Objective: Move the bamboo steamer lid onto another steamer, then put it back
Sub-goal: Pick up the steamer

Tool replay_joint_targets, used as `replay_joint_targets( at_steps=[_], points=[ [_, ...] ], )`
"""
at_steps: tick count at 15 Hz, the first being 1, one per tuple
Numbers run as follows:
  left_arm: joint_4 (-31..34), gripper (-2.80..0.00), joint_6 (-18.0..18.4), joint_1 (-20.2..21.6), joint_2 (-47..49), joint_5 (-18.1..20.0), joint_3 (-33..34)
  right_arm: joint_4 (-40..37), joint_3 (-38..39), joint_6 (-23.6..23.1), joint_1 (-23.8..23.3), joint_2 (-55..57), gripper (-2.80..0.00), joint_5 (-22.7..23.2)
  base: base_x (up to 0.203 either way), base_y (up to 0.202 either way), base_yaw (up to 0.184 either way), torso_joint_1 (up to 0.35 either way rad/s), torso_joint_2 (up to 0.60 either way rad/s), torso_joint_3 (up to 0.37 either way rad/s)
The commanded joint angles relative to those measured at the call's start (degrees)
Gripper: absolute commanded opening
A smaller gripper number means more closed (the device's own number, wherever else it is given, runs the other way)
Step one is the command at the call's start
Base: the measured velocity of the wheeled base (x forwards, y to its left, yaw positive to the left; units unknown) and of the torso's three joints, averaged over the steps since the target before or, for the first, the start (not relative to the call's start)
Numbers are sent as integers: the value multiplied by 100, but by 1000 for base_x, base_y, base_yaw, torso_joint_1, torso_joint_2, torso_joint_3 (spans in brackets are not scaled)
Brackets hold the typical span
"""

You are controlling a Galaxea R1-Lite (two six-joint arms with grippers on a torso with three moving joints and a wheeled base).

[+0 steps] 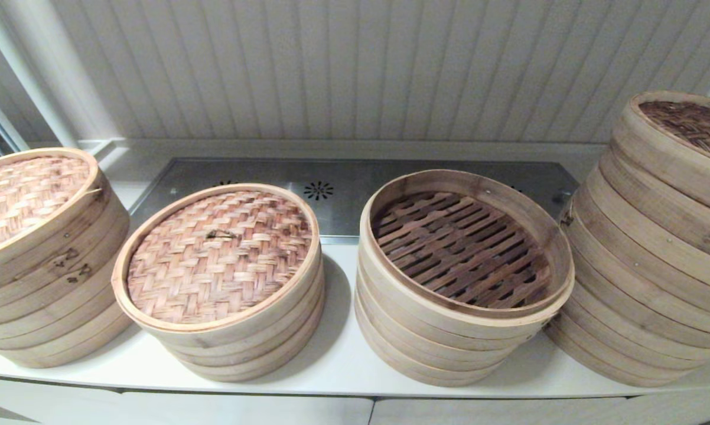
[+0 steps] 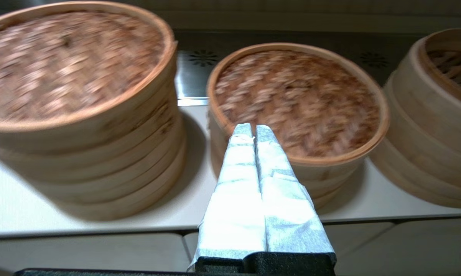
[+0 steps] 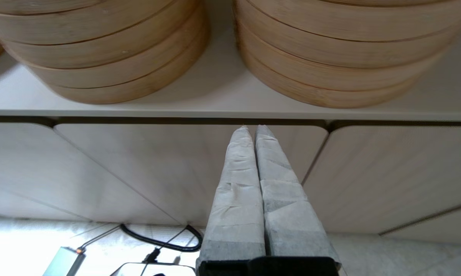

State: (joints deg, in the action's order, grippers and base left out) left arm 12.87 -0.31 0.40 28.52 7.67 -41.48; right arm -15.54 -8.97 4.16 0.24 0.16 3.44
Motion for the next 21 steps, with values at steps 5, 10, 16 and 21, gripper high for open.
replay_joint_targets(
  at_steps=[5,10,16,21],
  points=[
    [309,-280,-388,-125,2678,1158,-1267,21,90,125,0,11,-280,-192,0,0,0,0,0,0],
    [381,-280,-474,-622,2961,1523,-1390,711,528,-328,2,11,-280,-406,0,0,0,0,0,0],
    [1200,-280,-177,-1832,4162,1428,-2044,702,515,-328,2,2,-280,-379,0,0,0,0,0,0],
    [1184,-280,953,-1842,4879,1126,-2248,689,511,-332,2,-4,-280,-371,0,0,0,0,0,0]
  ],
)
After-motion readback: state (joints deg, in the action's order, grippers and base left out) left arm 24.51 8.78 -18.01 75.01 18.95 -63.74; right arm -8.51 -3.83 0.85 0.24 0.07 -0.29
